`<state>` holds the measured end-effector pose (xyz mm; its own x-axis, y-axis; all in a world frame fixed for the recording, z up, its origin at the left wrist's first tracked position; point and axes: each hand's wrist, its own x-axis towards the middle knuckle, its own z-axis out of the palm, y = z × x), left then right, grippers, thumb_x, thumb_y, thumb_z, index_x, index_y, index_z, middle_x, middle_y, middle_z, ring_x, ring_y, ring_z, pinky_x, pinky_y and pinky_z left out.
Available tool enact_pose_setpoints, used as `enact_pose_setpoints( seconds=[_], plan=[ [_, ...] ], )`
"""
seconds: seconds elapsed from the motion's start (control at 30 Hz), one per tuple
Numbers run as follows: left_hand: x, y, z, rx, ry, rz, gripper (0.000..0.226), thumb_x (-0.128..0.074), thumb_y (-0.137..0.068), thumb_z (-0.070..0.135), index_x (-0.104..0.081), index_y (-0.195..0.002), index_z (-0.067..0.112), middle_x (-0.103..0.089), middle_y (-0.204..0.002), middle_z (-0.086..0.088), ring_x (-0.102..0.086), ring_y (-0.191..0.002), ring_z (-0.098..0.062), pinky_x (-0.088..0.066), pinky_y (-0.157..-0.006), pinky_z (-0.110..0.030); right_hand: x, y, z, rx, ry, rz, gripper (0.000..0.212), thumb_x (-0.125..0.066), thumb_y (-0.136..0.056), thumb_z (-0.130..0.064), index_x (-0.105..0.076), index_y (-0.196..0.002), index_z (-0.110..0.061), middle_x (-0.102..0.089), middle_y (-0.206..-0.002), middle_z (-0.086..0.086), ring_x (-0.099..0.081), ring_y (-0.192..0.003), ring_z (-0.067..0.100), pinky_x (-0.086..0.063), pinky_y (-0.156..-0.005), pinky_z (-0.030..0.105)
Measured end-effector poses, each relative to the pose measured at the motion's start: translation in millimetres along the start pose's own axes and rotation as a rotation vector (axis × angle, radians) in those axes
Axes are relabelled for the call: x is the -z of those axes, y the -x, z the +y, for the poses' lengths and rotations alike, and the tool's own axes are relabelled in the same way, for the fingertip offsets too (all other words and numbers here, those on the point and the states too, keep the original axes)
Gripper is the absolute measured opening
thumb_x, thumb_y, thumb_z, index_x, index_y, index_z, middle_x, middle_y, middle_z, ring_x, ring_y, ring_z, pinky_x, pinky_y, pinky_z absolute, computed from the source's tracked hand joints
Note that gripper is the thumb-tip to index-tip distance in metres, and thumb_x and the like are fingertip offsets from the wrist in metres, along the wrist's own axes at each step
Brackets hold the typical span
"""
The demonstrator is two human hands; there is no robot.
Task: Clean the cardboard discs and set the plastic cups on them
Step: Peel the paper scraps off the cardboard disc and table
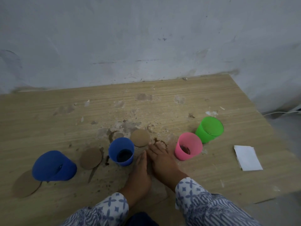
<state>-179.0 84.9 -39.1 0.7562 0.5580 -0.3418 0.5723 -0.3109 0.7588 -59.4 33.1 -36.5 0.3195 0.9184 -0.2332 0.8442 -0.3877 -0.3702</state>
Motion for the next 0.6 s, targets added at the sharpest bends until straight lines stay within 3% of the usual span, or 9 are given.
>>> enact_pose_setpoints(
  seconds=[0.2, 0.27, 0.43, 0.6],
  plan=[
    [-1.6, 8.0, 11.2, -0.010, -0.048, -0.008, 0.061, -0.035, -0.100, 0.016, -0.001, -0.152, 0.019, -0.002, -0.160, 0.002, -0.004, -0.146, -0.012, -0.008, -0.118, -0.026, -13.3, 33.4, 3.4, 0.009, -0.101, 0.113, 0.070, -0.009, -0.082, -0.044, -0.033, -0.142, -0.017, -0.030, -0.151, 0.003, -0.020, -0.142, 0.023, -0.017, -0.112, 0.035],
    [-5.3, 11.9, 17.7, -0.046, -0.065, -0.029, 0.061, -0.035, -0.100, 0.014, -0.002, -0.152, 0.018, -0.001, -0.160, 0.002, -0.003, -0.146, -0.012, -0.005, -0.115, -0.022, -17.9, 47.0, 7.5, -0.027, -0.119, 0.136, 0.065, -0.013, -0.084, -0.041, -0.035, -0.141, -0.018, -0.033, -0.150, 0.002, -0.023, -0.140, 0.020, -0.016, -0.112, 0.032],
    [-21.9, 17.8, 31.1, -0.157, -0.100, -0.077, 0.062, -0.035, -0.097, 0.007, -0.006, -0.151, 0.015, -0.003, -0.159, 0.001, -0.005, -0.146, -0.011, -0.001, -0.110, -0.014, -21.0, 76.4, 24.6, -0.063, -0.145, 0.257, 0.044, -0.043, -0.081, -0.022, -0.061, -0.120, -0.011, -0.063, -0.123, 0.008, -0.059, -0.113, 0.024, -0.042, -0.099, 0.041],
    [-49.6, 22.4, 50.7, -0.249, -0.143, -0.164, 0.063, -0.035, -0.095, 0.004, -0.007, -0.151, 0.013, -0.003, -0.159, 0.000, -0.005, -0.146, -0.010, 0.001, -0.109, -0.011, -16.0, 104.8, 47.0, -0.114, -0.190, 0.328, 0.041, -0.046, -0.081, -0.017, -0.064, -0.117, -0.010, -0.065, -0.117, 0.009, -0.060, -0.108, 0.022, -0.047, -0.097, 0.036]
  ],
)
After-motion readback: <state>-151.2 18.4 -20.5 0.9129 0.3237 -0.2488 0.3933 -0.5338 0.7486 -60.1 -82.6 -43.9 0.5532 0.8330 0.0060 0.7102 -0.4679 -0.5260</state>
